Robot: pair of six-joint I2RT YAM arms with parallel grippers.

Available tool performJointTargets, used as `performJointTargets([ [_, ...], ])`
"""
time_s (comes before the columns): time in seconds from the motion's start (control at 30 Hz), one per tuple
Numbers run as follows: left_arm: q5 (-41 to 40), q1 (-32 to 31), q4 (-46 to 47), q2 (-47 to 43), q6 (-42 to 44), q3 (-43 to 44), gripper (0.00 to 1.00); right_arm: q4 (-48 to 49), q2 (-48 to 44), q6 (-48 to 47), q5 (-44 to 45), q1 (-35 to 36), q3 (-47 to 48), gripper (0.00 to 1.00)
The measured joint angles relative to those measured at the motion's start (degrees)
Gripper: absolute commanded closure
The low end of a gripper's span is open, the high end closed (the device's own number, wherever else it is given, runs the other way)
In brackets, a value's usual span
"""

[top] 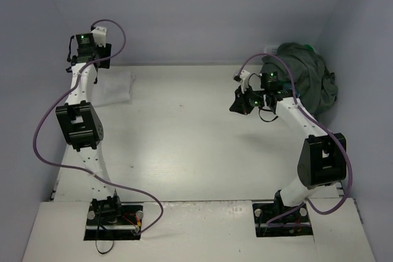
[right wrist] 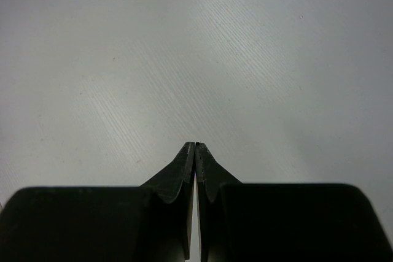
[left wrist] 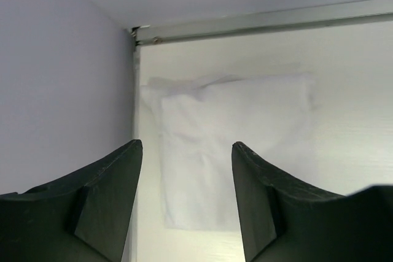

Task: Fold and stack the t-shirts
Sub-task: Put the neatly folded tshirt into the corner of the board with the left arm

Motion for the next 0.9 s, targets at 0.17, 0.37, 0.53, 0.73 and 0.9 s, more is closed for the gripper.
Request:
performJointTargets([
  [0.17,4.26,-1.73,-2.27,-5.27,-1.20,-4.76,0.46,0.00,0.00,0.00,-0.02,0.00,0.00,1.00],
  [0.37,5.57,-3.04,-3.63,-3.41,-1.27,-9.62,0.46,0.00,0.00,0.02,-0.11,0.00,0.00,1.00],
  [0.53,4.46,-2.99,-3.50,1.29,-0.87,-10.03,0.46,0.00,-0.04,0.00,-0.46,-0.09,-0.02,1.00],
  [0.73,4.13,-2.99,-3.28,4.66,-0.85,-11.54,0.46,-0.04,-0.04,-0.02,-0.48,-0.13,-0.26,1.00],
  [0.9,4.61,-2.99,-3.34,5.57,-0.87,-12.52,0.46,-0.02,-0.04,-0.02,-0.48,-0.13,-0.28,1.00],
])
